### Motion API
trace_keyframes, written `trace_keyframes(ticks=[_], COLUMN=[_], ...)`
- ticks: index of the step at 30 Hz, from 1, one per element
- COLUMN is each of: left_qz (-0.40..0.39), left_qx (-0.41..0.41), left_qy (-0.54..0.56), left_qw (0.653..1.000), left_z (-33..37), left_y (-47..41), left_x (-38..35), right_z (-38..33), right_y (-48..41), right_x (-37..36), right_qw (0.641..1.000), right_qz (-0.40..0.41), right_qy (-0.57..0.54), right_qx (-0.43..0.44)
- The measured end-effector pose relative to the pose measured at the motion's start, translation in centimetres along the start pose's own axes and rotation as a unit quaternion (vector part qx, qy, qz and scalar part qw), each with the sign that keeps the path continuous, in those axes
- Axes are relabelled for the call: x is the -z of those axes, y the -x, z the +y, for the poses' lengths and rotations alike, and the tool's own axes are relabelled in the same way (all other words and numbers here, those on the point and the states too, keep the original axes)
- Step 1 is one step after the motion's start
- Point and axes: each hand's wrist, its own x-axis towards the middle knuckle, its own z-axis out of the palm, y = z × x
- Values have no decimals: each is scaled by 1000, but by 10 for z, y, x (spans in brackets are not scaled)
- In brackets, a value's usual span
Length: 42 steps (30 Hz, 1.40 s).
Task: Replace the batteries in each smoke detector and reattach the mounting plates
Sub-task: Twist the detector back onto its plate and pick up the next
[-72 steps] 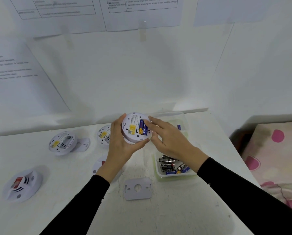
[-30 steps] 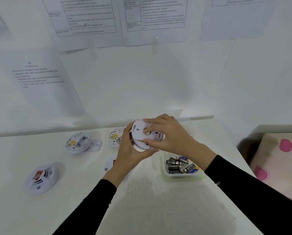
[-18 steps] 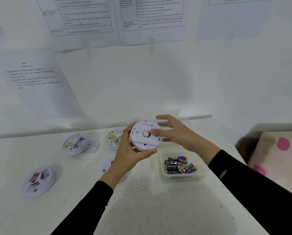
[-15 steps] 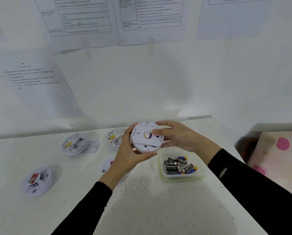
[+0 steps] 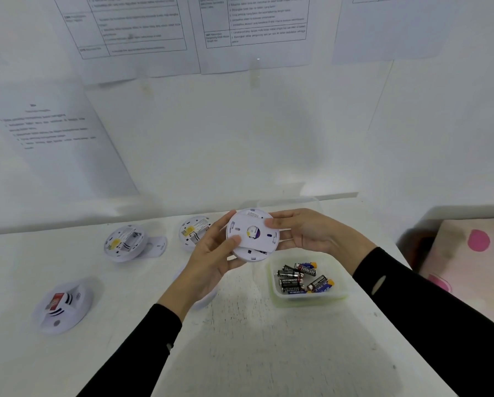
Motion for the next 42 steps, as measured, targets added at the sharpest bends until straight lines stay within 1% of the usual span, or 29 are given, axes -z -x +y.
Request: trace_keyframes(ticks=[3, 11, 16, 21, 23, 27, 31, 33, 37, 42], left_qz=[-12, -11, -22, 22, 25, 4, -29, -9, 45, 81], left_qx=[2, 11, 6, 11, 10, 18, 26, 21, 15, 36], left_qy=[1, 0, -33, -52, -69, -80, -27, -24, -52, -52], left_qw=[1000, 1000, 999, 998, 997, 997, 999, 999, 998, 995], left_z=[0, -1, -7, -8, -9, -8, -8, -11, -18, -20], left_y=[-1, -2, -3, -3, -3, -2, 1, 1, -4, -4], left_x=[1, 2, 6, 1, 1, 3, 7, 6, 3, 0], right_z=[1, -1, 0, 6, 6, 7, 7, 8, 11, 14], right_y=[-1, -2, -2, -3, -2, -1, -4, -6, -10, -9], right_x=[0, 0, -3, -5, -5, -4, -1, -1, -3, -5], right_qw=[1000, 1000, 1000, 999, 998, 997, 998, 998, 996, 994], right_qz=[-1, -3, 16, 35, 28, 3, 19, 24, 37, 10], right_qy=[-5, -3, 17, 39, 59, 80, 36, 12, -26, -42], right_qx=[-3, -18, -17, -6, -4, -11, -37, -55, -80, -96])
